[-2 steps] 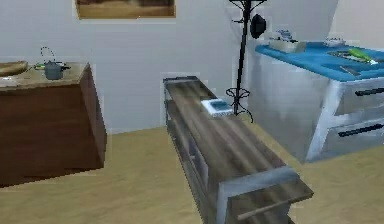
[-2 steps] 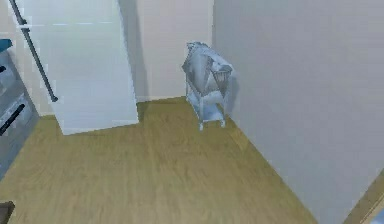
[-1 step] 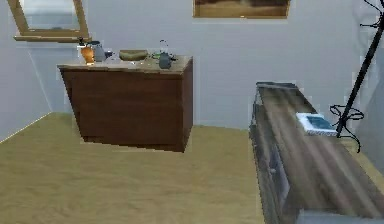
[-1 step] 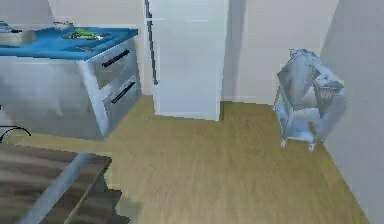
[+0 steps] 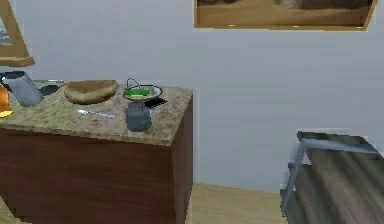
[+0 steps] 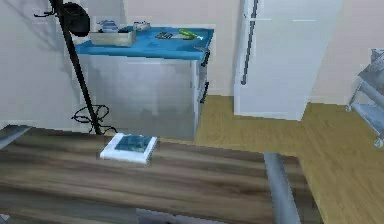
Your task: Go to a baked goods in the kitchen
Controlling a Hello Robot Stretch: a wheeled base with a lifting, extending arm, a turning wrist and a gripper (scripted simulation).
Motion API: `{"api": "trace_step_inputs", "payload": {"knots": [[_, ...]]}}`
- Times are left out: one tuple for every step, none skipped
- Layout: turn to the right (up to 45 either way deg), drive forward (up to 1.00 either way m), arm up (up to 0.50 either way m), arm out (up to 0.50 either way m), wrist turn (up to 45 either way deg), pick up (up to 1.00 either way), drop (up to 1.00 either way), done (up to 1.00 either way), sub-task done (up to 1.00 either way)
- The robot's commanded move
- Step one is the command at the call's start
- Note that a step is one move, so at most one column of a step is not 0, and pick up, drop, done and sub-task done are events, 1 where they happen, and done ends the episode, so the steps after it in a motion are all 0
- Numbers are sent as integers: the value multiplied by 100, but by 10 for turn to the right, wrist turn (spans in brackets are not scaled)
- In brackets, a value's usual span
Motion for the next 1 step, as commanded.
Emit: {"api": "trace_step_inputs", "payload": {"knots": [[-60,0,0,0,0,0,0,0,0]]}}
